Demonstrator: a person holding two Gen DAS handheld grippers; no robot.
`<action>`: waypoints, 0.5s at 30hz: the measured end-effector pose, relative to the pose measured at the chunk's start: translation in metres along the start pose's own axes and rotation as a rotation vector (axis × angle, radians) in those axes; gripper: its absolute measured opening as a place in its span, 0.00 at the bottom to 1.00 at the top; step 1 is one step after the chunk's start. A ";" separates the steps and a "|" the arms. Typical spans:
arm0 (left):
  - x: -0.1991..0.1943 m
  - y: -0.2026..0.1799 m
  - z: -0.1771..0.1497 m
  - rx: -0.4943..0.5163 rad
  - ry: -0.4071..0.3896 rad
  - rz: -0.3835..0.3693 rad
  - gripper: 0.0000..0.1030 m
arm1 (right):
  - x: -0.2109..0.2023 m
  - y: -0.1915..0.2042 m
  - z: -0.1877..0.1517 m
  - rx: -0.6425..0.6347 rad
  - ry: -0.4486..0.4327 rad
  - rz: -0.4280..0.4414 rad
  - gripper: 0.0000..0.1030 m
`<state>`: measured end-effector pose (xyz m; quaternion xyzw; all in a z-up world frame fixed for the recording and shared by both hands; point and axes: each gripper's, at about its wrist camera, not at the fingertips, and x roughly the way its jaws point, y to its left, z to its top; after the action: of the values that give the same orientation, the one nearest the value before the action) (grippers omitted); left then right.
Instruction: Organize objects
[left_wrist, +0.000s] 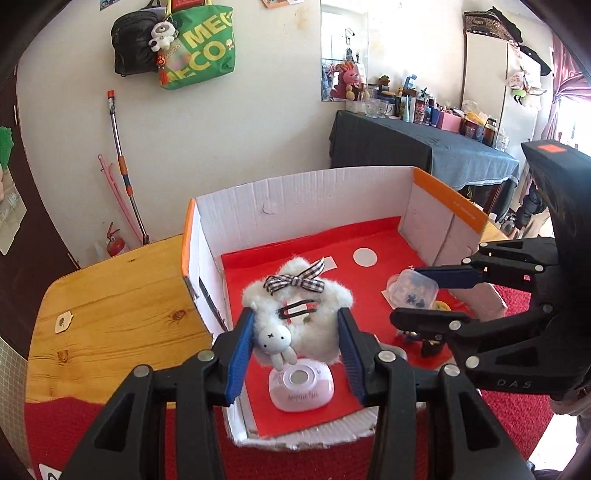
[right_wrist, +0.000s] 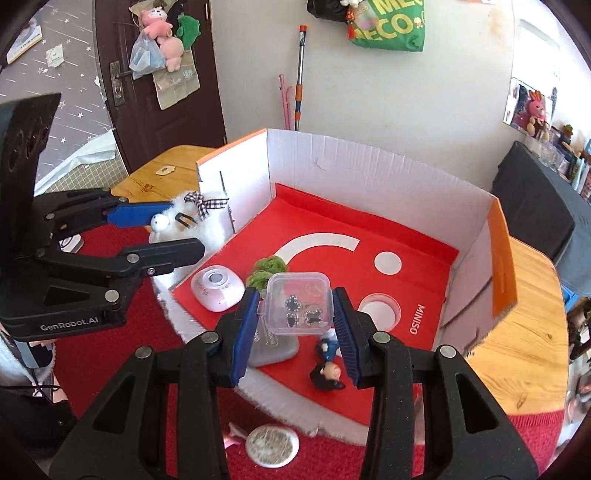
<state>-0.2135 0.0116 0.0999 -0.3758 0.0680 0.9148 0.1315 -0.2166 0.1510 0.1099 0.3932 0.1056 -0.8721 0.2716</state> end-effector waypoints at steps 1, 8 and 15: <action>0.008 0.001 0.004 -0.001 0.013 -0.007 0.45 | 0.009 -0.003 0.003 -0.009 0.023 -0.002 0.37; 0.057 0.006 0.023 -0.017 0.122 -0.029 0.45 | 0.061 -0.022 0.016 -0.024 0.168 0.010 0.37; 0.079 0.001 0.026 0.006 0.159 0.010 0.45 | 0.081 -0.030 0.021 -0.031 0.242 0.025 0.37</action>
<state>-0.2857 0.0311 0.0625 -0.4464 0.0827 0.8826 0.1224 -0.2904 0.1363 0.0629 0.4924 0.1460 -0.8131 0.2738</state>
